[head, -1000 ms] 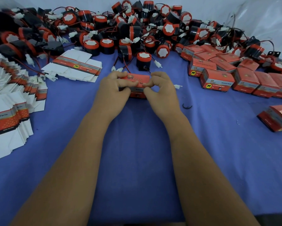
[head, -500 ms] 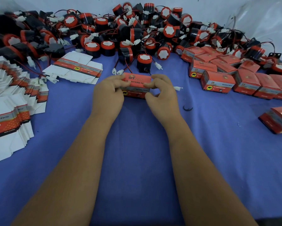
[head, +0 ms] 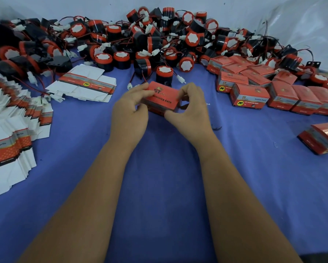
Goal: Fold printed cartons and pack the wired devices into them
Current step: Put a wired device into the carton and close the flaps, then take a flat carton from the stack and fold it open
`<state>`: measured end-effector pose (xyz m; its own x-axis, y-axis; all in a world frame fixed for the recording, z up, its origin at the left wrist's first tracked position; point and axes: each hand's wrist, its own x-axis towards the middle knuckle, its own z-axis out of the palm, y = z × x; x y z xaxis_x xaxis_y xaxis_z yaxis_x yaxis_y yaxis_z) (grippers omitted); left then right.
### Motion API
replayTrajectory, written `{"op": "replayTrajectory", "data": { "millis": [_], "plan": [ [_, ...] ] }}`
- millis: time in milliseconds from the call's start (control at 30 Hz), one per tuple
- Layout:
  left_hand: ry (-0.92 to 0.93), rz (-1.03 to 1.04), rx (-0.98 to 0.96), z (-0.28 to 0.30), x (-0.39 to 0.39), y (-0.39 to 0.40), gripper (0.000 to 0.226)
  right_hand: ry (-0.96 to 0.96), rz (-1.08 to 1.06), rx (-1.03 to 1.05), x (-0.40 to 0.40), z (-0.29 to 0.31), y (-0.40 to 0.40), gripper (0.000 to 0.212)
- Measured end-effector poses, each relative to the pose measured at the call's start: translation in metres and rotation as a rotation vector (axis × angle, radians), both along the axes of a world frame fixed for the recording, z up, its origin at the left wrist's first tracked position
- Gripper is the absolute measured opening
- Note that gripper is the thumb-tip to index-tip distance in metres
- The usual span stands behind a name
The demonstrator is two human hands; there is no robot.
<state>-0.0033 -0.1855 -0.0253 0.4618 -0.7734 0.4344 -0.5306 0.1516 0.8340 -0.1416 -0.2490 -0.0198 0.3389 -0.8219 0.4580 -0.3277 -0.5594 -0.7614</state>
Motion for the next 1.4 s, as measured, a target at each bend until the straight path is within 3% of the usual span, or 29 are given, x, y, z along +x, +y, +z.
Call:
{"op": "replayTrajectory", "data": {
  "millis": [133,233,333,400,500,633,767,900,967,1067,1200,1300,1400],
  "plan": [
    [-0.042,-0.127,0.106,-0.001,-0.010,0.002,0.057,-0.186,-0.341,-0.032,-0.024,0.010,-0.013,0.030],
    [-0.096,-0.160,0.221,-0.005,-0.011,0.002,0.045,-0.251,-0.694,0.096,-0.053,0.008,-0.025,0.026],
    [-0.120,-0.138,0.271,-0.007,-0.011,0.000,0.036,-0.085,-0.964,0.201,-0.060,0.007,-0.029,0.036],
    [-0.116,-0.139,0.282,-0.007,-0.011,0.000,0.034,0.018,-1.031,0.081,-0.051,0.011,-0.023,0.041],
    [-0.131,-0.129,0.293,-0.005,-0.012,0.000,0.033,0.076,-0.809,-0.223,-0.035,0.011,-0.014,0.034],
    [-0.341,0.132,0.269,-0.002,0.003,-0.001,0.034,0.265,-0.337,-0.019,-0.013,0.002,-0.006,0.031],
    [-0.390,0.372,0.458,0.001,0.037,0.006,0.052,0.477,-0.070,-0.031,-0.003,-0.007,-0.001,0.042],
    [-0.449,0.266,0.764,-0.002,0.046,0.008,0.059,0.569,0.000,-0.020,-0.003,-0.008,-0.001,0.042],
    [-0.456,0.216,0.678,-0.003,0.042,0.006,0.051,0.556,-0.006,-0.013,-0.003,-0.008,-0.001,0.040],
    [-0.447,0.321,0.420,-0.002,0.037,0.005,0.040,0.514,-0.014,-0.010,-0.002,-0.008,-0.001,0.037],
    [-0.556,0.305,0.657,-0.004,0.038,0.004,0.041,0.471,0.012,-0.039,0.002,-0.008,0.000,0.034],
    [-0.469,0.269,0.473,-0.001,0.028,0.004,0.034,0.407,0.102,-0.032,0.010,-0.008,0.004,0.034],
    [-0.408,0.430,0.385,0.004,0.027,0.001,0.035,0.492,0.143,-0.042,0.020,-0.011,0.006,0.049]
  ]
}}
